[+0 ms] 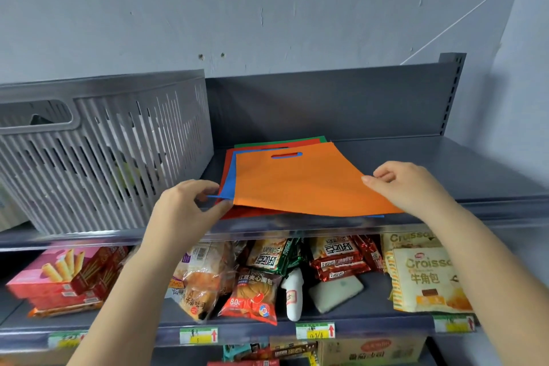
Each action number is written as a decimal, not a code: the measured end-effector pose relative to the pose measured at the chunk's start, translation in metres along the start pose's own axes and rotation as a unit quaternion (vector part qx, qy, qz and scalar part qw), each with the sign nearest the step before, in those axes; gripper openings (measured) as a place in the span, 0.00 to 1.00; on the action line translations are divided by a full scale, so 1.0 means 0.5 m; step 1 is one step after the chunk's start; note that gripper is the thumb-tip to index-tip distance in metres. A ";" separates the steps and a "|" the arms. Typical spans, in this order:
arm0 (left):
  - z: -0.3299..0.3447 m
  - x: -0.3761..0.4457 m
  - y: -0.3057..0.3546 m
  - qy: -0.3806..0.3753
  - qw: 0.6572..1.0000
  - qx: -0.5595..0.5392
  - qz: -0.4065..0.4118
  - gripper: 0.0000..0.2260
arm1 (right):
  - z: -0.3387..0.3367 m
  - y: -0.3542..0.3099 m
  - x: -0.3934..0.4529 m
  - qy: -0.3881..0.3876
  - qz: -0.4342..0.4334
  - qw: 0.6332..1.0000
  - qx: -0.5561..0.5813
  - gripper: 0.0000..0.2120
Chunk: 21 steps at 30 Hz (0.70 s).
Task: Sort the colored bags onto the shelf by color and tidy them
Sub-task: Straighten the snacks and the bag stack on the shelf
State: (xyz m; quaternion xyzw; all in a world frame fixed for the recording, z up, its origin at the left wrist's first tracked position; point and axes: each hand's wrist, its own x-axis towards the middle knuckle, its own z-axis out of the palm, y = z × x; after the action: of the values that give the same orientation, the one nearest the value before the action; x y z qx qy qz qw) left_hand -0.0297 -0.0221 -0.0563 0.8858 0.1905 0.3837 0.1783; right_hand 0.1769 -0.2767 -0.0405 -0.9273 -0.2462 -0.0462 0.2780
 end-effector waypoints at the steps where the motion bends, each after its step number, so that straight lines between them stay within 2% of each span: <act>1: -0.004 0.005 0.007 -0.008 1.000 -0.012 -0.027 0.13 | 0.004 0.000 0.008 -0.025 0.014 1.000 -0.008 0.24; 5: -0.011 0.015 0.027 -0.108 0.988 -0.058 -0.092 0.15 | 0.017 -0.010 0.025 -0.073 0.031 0.997 -0.017 0.30; 7: -0.010 0.018 0.036 -0.118 0.980 -0.100 -0.126 0.14 | 0.022 -0.015 0.027 -0.061 0.034 0.997 0.015 0.31; 8: -0.006 0.027 0.036 -0.105 0.969 -0.135 -0.176 0.16 | 0.023 -0.017 0.027 -0.046 0.033 0.998 0.032 0.31; 10: -0.002 0.057 0.033 -0.080 0.923 -0.205 -0.316 0.18 | 0.026 -0.020 0.030 -0.021 0.031 0.997 0.062 0.30; 11: -0.001 0.071 0.036 -0.084 0.901 -0.214 -0.368 0.16 | 0.026 -0.021 0.032 -0.016 0.038 0.996 0.077 0.29; 12: 0.005 0.082 0.035 -0.098 0.897 -0.194 -0.384 0.14 | 0.027 -0.019 0.036 -0.018 0.047 0.994 0.095 0.28; 15: 0.030 0.105 0.031 -0.145 0.932 -0.067 -0.326 0.14 | 0.028 -0.006 0.043 -0.034 0.063 0.987 0.141 0.18; 17: 0.040 0.107 0.038 -0.179 0.943 -0.003 -0.282 0.13 | 0.026 0.000 0.040 -0.034 0.061 0.985 0.157 0.16; 19: 0.044 0.099 0.038 -0.165 0.952 0.012 -0.256 0.09 | 0.025 0.007 0.036 -0.007 0.044 0.985 0.168 0.13; 21: 0.045 0.083 0.035 -0.114 0.970 0.021 -0.214 0.08 | 0.023 0.013 0.021 0.025 0.028 0.976 0.213 0.09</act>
State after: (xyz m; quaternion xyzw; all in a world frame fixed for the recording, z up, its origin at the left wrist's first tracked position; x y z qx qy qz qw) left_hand 0.0169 -0.0212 -0.0373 0.8660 0.3621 0.2289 0.2579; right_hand 0.1887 -0.2709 -0.0510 -0.8521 -0.2173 -0.0084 0.4760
